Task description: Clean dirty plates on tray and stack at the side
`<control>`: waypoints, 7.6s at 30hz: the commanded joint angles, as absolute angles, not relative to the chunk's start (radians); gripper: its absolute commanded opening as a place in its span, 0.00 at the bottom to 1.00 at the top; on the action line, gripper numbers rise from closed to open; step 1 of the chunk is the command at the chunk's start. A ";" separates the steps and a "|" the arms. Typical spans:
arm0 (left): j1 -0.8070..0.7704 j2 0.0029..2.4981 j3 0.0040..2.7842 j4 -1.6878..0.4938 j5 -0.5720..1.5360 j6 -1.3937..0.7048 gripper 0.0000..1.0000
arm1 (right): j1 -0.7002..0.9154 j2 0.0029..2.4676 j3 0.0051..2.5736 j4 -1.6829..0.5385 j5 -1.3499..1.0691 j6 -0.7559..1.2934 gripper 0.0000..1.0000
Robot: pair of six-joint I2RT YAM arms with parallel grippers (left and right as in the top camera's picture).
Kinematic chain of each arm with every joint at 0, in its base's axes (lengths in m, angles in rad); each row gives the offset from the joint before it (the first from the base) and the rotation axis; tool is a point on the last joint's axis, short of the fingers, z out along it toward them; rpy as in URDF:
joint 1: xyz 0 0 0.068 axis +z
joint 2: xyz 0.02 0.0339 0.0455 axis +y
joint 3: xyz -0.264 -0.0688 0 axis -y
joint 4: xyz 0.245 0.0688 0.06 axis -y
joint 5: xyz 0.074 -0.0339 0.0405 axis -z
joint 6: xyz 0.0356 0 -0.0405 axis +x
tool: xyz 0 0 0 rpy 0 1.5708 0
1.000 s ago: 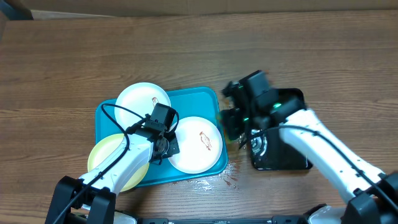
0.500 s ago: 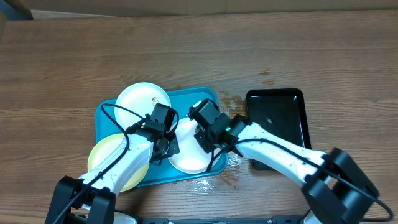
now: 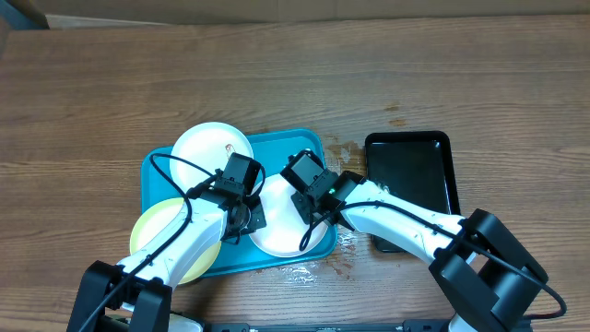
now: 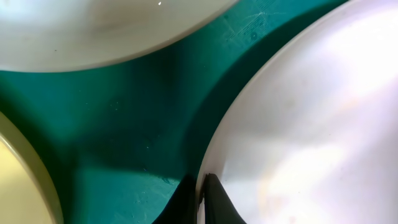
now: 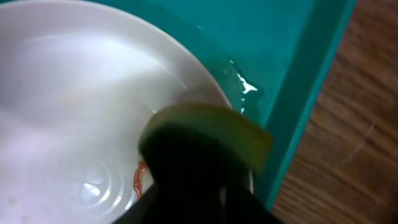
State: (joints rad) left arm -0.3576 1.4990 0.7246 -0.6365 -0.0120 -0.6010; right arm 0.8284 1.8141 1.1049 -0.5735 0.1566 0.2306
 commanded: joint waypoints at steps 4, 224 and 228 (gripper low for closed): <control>-0.354 1.517 0.708 -0.654 -0.026 -0.606 0.05 | 0.831 1.809 1.105 -0.607 0.151 0.284 0.17; -1.106 1.261 0.992 -1.018 -1.282 -0.505 0.04 | 0.144 1.583 0.775 -0.459 0.036 0.284 0.83; -1.106 1.261 0.992 -1.018 -1.282 -0.505 0.04 | 0.144 1.587 0.746 -0.418 0.031 0.284 0.42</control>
State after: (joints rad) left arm -1.1030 1.2736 0.9707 -1.0183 -1.2430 -0.4942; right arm 0.1444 1.5814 0.7696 -0.4297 0.0402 0.2810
